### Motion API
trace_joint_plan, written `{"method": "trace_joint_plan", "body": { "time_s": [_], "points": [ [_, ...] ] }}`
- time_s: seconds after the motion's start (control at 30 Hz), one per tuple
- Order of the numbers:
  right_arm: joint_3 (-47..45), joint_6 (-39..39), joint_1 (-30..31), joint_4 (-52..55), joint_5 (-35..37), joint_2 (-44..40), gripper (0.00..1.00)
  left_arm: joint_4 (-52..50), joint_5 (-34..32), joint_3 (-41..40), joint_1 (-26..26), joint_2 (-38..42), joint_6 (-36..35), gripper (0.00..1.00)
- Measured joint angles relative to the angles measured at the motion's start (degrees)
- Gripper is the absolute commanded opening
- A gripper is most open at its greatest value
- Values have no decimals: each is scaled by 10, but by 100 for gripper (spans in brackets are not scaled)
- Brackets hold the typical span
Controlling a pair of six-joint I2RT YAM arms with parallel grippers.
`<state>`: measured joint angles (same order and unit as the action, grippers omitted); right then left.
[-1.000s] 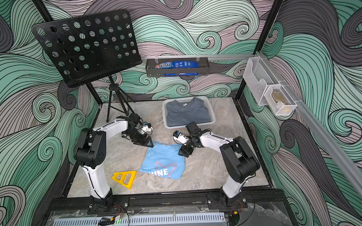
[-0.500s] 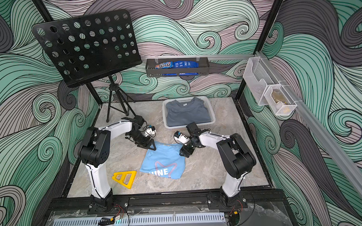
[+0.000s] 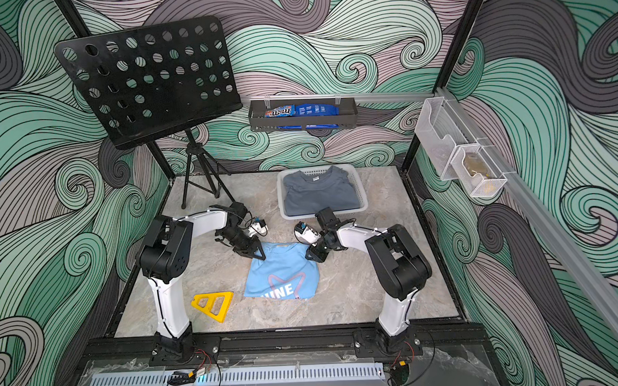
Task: Put the folded t-shirts into the basket
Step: Pick up the T-shirt from the center of the board.
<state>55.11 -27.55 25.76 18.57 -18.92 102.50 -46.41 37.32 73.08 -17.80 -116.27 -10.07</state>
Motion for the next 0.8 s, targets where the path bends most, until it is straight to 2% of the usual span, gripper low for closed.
{"method": "trace_joint_plan", "body": {
  "time_s": [0.1,0.17,0.33,0.5,0.8],
  "points": [
    [-3,5,1,-3,-7,-1,7,10,8,-9,0,0,4,1],
    [-6,7,2,-8,-8,-5,0,15,14,-14,0,2,5,0],
    [-26,8,3,-21,-5,-28,0,48,21,-46,0,28,8,0],
    [-48,7,-1,-26,-9,-88,0,79,34,-82,6,80,11,0],
    [-52,-15,-35,-18,-49,-220,0,75,122,-84,14,167,-4,0]
  ]
}}
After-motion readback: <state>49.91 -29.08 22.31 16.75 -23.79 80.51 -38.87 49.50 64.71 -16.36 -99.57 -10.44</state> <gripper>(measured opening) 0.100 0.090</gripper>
